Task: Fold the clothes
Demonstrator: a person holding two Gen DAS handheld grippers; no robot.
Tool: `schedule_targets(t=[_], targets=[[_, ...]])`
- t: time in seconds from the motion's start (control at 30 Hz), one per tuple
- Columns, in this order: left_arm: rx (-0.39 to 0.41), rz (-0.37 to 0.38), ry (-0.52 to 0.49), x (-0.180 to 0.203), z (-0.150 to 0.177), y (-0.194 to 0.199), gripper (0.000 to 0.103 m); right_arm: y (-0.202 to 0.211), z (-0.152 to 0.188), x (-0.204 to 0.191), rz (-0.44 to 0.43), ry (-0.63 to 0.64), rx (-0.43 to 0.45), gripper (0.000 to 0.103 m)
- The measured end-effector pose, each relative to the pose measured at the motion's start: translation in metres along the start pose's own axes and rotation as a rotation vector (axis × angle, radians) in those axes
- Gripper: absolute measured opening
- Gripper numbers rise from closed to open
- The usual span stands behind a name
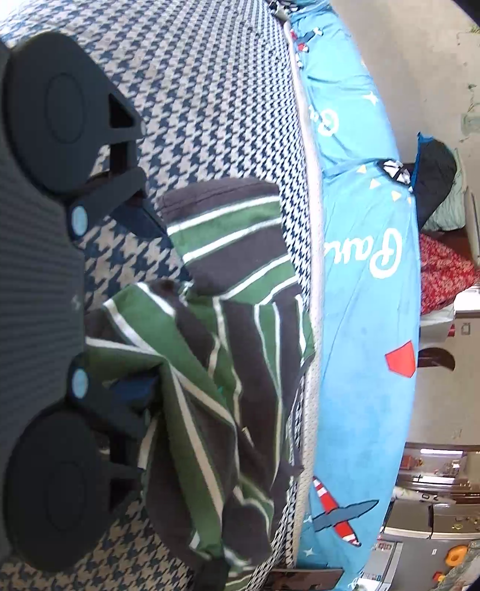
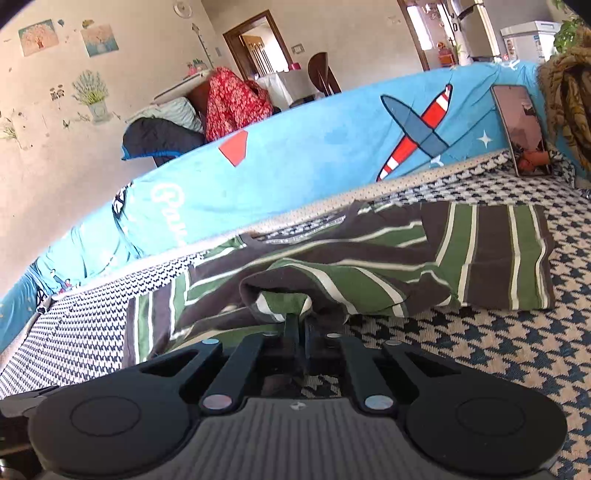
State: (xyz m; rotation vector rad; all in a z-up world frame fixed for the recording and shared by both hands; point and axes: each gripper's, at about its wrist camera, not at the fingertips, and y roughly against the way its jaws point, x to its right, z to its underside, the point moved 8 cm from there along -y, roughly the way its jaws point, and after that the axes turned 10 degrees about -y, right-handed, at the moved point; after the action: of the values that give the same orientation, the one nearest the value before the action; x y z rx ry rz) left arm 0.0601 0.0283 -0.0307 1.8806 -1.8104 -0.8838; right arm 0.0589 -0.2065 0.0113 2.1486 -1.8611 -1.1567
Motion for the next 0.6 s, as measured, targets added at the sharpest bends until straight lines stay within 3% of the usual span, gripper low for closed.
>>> schedule_targets(t=[0.13,0.27,0.3,0.37,0.43,0.6], targets=[[0.06,-0.016,0.057,-0.016,-0.009,0.014,0.078,0.021,-0.011,-0.004,-0.036,0.01,0.035,0.005],[0.153,-0.132,0.083,-0.039,-0.02,0.037,0.078,0.043,-0.018,-0.007,-0.093,0.021,0.057,0.003],[0.178,-0.136,0.104,-0.044,-0.022,0.043,0.08,0.049,-0.02,-0.008,-0.123,0.017,0.059,0.003],[0.205,-0.152,0.139,-0.056,-0.023,0.051,0.093,0.06,-0.022,-0.008,-0.141,0.03,0.079,0.003],[0.208,-0.184,0.166,-0.067,-0.022,0.054,0.096,0.061,-0.02,-0.007,-0.138,0.041,0.065,0.003],[0.125,-0.033,0.228,-0.066,-0.012,0.04,0.096,0.048,0.003,-0.012,-0.163,0.07,-0.061,0.003]])
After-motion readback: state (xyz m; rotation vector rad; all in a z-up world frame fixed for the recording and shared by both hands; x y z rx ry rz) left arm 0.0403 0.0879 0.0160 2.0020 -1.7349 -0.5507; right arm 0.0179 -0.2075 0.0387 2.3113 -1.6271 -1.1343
